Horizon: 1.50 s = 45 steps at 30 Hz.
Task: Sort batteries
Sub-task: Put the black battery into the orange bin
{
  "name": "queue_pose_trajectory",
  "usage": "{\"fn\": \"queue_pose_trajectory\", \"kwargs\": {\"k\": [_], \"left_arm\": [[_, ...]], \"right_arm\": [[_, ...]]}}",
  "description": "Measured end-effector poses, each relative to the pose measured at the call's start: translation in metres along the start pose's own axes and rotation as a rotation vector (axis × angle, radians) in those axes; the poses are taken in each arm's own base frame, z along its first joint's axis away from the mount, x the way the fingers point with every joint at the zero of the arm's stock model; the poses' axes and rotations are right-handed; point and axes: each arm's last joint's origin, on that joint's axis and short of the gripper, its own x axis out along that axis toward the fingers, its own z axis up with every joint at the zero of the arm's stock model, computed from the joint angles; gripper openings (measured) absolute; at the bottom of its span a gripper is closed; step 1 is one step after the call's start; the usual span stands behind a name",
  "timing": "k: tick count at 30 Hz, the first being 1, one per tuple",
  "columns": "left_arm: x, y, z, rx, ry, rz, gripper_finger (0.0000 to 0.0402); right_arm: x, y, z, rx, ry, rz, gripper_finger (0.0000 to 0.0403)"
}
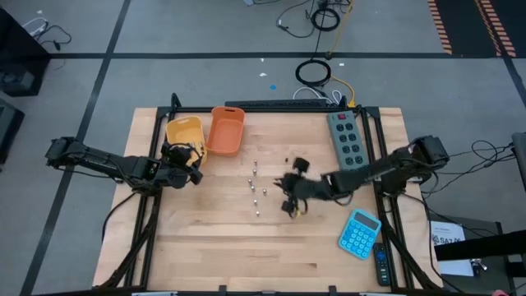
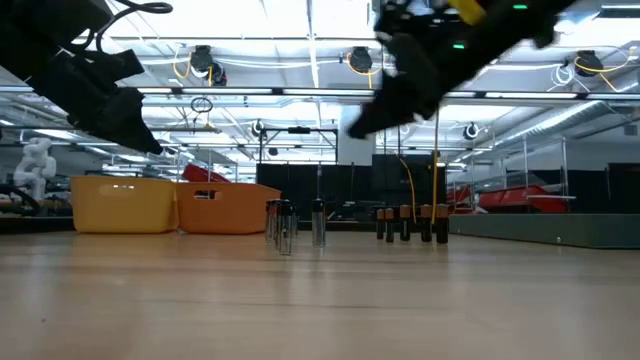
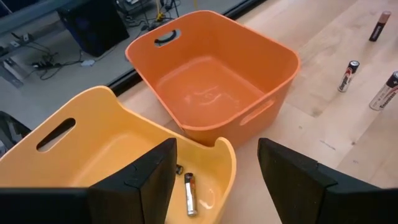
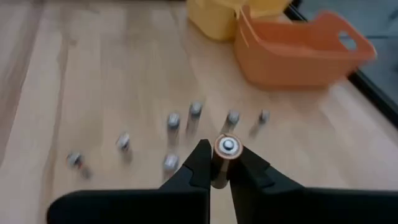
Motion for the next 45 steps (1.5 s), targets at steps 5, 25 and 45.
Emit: {"fn": "queue_pose_trajectory", "kwargs": {"k": [5,25,45], "left_arm": [[0.000,0.000,0.000,0.007,0.000,-0.003,0.0235],[0.004,-0.001,-0.008,0.047,0.020,-0.028,0.0235],[0.000,-0.007,0.002,-0.019,-0.087,-0.057,0.0235]], "right_arm": [[0.036,-0.038,0.025,-0.028,-0.035,0.096,0.0015],[0.186,-0.122,0.115,-0.065,-0.135,0.177,0.0022],[0.207,-0.124,0.114,-0.184,0.126,0.141,0.0144]]}}
